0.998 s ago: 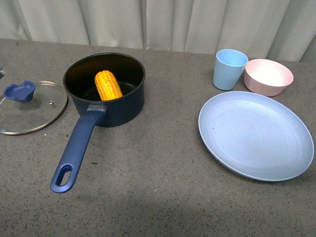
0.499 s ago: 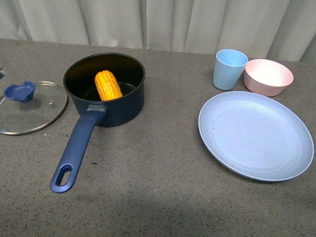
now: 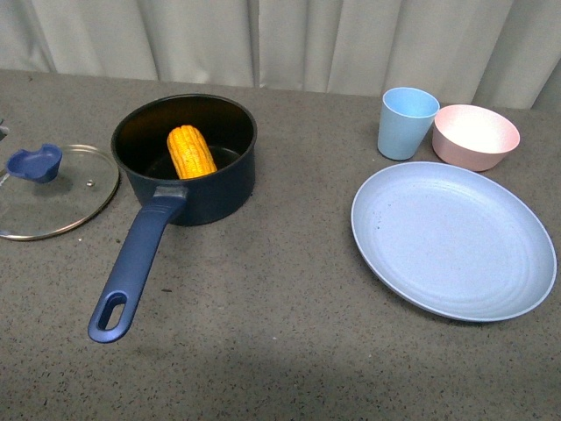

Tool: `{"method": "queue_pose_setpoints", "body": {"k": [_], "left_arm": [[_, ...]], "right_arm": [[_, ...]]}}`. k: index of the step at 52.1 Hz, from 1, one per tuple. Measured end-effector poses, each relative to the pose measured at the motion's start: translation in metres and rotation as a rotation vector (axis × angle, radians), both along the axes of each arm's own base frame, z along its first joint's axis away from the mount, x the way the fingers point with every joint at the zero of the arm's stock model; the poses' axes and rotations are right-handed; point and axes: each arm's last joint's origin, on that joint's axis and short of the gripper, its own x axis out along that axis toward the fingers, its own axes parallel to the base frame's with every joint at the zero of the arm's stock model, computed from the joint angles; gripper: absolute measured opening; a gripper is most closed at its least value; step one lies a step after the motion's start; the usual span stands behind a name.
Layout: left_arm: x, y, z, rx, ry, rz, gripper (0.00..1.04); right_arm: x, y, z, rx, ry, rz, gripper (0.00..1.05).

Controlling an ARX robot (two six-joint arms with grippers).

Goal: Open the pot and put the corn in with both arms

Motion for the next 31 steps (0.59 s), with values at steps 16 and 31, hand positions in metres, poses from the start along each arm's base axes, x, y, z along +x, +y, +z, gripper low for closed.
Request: {"method": "queue_pose_setpoints", "body": {"k": [16, 31], "left_arm": [[0.000, 0.000, 0.000, 0.000, 0.000, 0.000, 0.98], [0.000, 0.000, 0.000, 0.000, 0.000, 0.000, 0.98]], "right_arm": [[-0.010, 0.000, 0.001, 0.000, -0.006, 0.000, 0.01], [-0.016, 0.000, 0.001, 0.000, -0.006, 0.000, 0.01]]}}
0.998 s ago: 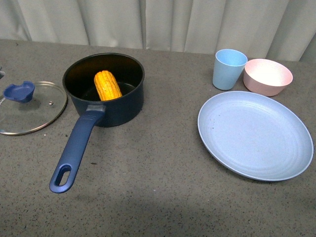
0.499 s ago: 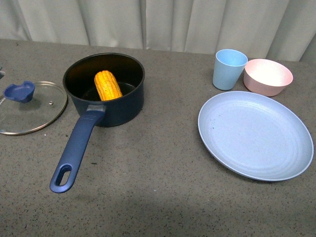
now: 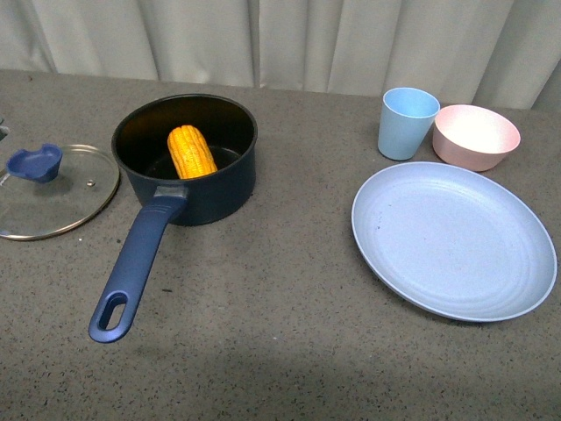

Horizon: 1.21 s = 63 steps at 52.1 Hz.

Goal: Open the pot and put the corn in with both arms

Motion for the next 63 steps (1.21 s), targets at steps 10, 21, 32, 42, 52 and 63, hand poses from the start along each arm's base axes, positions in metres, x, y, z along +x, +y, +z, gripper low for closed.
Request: {"method": "queue_pose_setpoints", "body": {"k": [10, 21, 32, 42, 52, 63], "left_arm": [[0.000, 0.000, 0.000, 0.000, 0.000, 0.000, 0.98], [0.000, 0.000, 0.000, 0.000, 0.000, 0.000, 0.98], [0.000, 0.000, 0.000, 0.000, 0.000, 0.000, 0.98], [0.000, 0.000, 0.000, 0.000, 0.000, 0.000, 0.98], [0.000, 0.000, 0.000, 0.000, 0.000, 0.000, 0.98], [0.000, 0.000, 0.000, 0.000, 0.000, 0.000, 0.98]], "right_arm": [[-0.008, 0.000, -0.004, 0.000, 0.028, 0.000, 0.01], [-0.014, 0.000, -0.003, 0.000, 0.006, 0.002, 0.05], [-0.014, 0.000, -0.003, 0.000, 0.006, 0.003, 0.40], [-0.014, 0.000, -0.003, 0.000, 0.005, 0.002, 0.72], [-0.014, 0.000, -0.003, 0.000, 0.005, 0.003, 0.96], [-0.014, 0.000, -0.003, 0.000, 0.005, 0.002, 0.95]]}}
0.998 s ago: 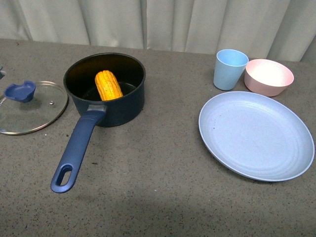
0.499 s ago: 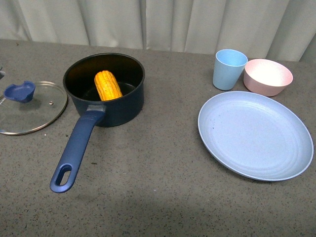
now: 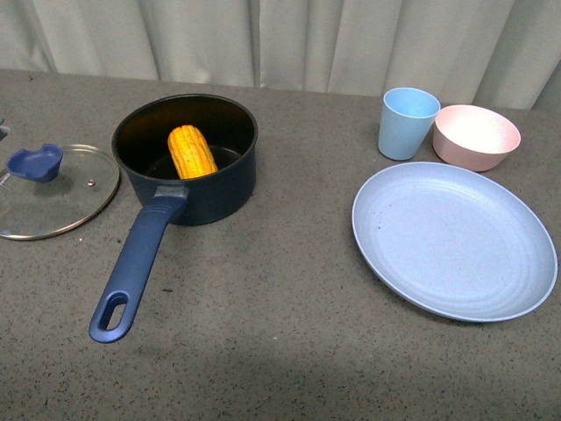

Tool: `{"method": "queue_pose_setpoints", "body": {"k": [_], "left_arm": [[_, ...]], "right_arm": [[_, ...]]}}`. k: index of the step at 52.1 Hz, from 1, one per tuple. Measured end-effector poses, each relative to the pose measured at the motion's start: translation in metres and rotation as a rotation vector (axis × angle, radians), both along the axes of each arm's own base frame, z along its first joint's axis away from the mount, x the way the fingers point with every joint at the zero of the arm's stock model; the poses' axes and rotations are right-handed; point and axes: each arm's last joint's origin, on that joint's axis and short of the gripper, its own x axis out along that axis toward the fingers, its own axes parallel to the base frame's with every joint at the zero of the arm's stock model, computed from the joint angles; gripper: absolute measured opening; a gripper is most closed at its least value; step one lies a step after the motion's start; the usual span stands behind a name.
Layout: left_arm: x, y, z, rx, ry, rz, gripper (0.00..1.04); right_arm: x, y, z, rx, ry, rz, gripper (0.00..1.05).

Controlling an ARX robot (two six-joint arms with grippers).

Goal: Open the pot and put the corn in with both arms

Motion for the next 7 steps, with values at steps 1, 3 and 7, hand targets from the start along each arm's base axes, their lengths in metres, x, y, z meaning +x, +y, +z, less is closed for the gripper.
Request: {"method": "queue_pose_setpoints", "body": {"k": [1, 3, 7], "left_arm": [[0.0000, 0.0000, 0.0000, 0.000, 0.000, 0.000, 0.98], [0.0000, 0.0000, 0.0000, 0.000, 0.000, 0.000, 0.98], [0.0000, 0.0000, 0.0000, 0.000, 0.000, 0.000, 0.98]], "right_arm": [[0.0000, 0.0000, 0.0000, 0.000, 0.000, 0.000, 0.95], [0.0000, 0.0000, 0.0000, 0.000, 0.000, 0.000, 0.95], [0.0000, 0.0000, 0.0000, 0.000, 0.000, 0.000, 0.95]]}}
